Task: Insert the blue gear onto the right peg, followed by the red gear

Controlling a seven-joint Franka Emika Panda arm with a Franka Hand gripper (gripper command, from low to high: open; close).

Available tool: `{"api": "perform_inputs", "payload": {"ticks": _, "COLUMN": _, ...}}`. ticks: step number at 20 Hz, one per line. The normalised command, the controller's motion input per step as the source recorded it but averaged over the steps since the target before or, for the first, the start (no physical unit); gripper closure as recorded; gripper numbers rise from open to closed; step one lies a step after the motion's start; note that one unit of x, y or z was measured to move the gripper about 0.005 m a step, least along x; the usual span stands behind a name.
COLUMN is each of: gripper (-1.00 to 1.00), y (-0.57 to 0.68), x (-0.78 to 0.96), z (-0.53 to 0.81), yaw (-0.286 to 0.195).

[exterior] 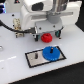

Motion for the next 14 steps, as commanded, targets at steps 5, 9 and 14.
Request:
{"api": "perform_inputs", "payload": {"ticks": 5, "gripper": 1.00, "y": 0.00, "x": -0.04, "z": 0.01, "yaw": 0.000}}
{"api": "perform_inputs", "payload": {"ticks": 9, "gripper": 1.00, "y": -0.01, "x": -0.02, "z": 0.03, "yaw": 0.000}}
{"api": "perform_inputs", "payload": {"ticks": 14, "gripper": 1.00, "y": -0.01, "x": 0.00, "z": 0.10, "yaw": 0.000}}
